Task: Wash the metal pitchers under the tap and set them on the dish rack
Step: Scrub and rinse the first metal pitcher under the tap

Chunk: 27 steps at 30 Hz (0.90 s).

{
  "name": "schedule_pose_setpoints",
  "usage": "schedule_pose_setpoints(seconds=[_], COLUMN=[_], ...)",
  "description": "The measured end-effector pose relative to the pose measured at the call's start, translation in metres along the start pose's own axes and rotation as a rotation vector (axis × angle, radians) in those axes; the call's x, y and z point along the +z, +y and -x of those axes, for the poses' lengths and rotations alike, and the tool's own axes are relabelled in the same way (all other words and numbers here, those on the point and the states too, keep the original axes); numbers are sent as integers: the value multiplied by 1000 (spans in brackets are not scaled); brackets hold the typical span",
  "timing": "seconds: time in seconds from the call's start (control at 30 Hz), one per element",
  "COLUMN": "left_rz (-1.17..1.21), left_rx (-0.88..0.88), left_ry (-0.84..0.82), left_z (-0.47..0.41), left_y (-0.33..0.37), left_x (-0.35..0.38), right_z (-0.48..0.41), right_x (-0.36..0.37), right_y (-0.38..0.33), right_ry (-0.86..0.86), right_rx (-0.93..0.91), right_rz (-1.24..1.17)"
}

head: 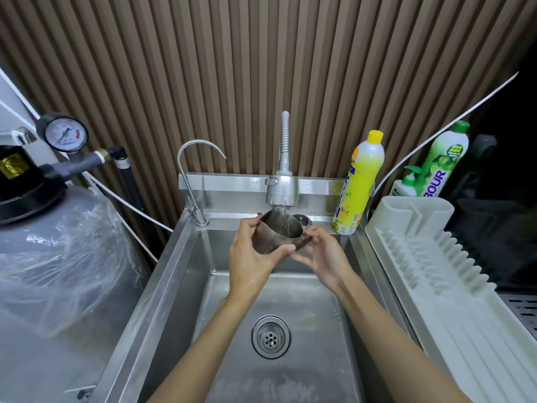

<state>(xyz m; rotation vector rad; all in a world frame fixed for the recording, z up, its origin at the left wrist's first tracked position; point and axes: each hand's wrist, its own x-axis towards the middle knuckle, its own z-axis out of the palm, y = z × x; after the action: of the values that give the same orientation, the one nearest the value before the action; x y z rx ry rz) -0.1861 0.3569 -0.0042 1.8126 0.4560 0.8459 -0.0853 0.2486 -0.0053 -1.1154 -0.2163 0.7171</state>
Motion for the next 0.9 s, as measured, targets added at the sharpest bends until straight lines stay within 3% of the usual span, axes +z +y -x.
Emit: schedule_pose_setpoints(seconds=[0.2,0.33,0.5,0.6,0.7,0.9], left_rz=[-35,102,370,494,527,386], left_rx=[-169,-296,-387,-408,-361,-169], left_ry=[37,3,-86,-136,-95,30], left_z=[11,18,7,-3,-13,-20], left_y=[-1,-8,-4,2,2,5], left_x=[3,17,34,39,40,23], right_z=[9,8,6,4,3,-10], right_x=[-6,-2,11,17,22,11], right_y=[-17,-46,-69,-72,-71,-44], right_ry=[110,162,288,239,141,17], right_rx=[-10,-69,-273,-378,-414,-162], right_rz=[358,658,980,933,730,149])
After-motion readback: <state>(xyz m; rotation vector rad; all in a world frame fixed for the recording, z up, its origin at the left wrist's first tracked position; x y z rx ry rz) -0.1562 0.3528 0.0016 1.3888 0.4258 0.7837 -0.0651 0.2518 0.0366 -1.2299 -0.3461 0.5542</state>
